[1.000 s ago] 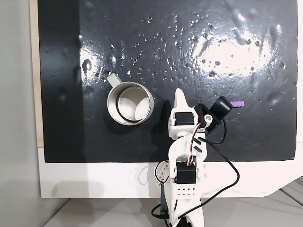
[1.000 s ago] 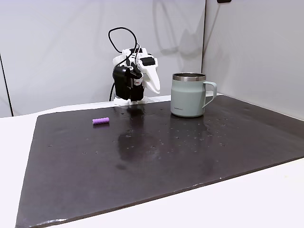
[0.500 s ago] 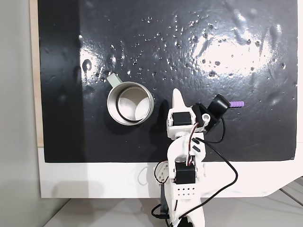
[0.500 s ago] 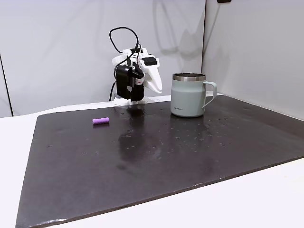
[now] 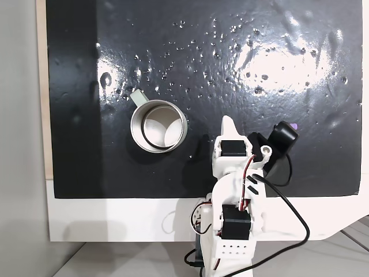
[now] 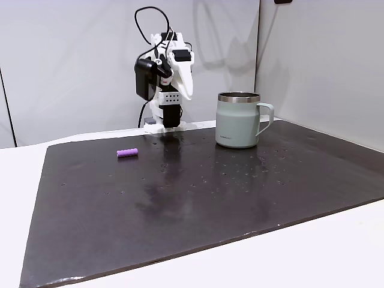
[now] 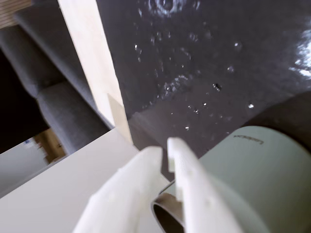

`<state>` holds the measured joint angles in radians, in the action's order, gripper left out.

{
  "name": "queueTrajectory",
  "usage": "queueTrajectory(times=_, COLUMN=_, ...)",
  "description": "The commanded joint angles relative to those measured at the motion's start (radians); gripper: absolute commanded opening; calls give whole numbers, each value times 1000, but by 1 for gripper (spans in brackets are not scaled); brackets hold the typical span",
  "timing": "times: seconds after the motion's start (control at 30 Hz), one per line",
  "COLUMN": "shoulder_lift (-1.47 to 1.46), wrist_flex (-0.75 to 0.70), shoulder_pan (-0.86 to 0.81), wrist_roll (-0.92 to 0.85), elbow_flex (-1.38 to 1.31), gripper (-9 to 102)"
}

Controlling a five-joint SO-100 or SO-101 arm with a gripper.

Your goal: Grasp a pengrip and put it in the cup.

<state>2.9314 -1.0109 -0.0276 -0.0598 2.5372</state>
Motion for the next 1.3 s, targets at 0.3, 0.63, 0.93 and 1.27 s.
queueTrajectory(times=0.3, shoulder_lift=-460, wrist_flex=-379, shoulder_pan=-333, wrist_roll=-336, elbow_flex=-632, gripper=3)
queueTrajectory(times=0.63, shoulder_lift=-845, wrist_flex=-428, shoulder_pan=-552, wrist_roll=-535, elbow_flex=-854, gripper=7)
queueTrajectory(times=0.93, shoulder_lift=-1177, wrist_flex=-505, shoulder_pan=-661, wrist_roll=-653, elbow_flex=-1062, gripper=24)
queueTrajectory(times=1.27, shoulder_lift=-1333, wrist_flex=-497, shoulder_pan=-690, wrist_roll=-661, elbow_flex=-1062, gripper=26)
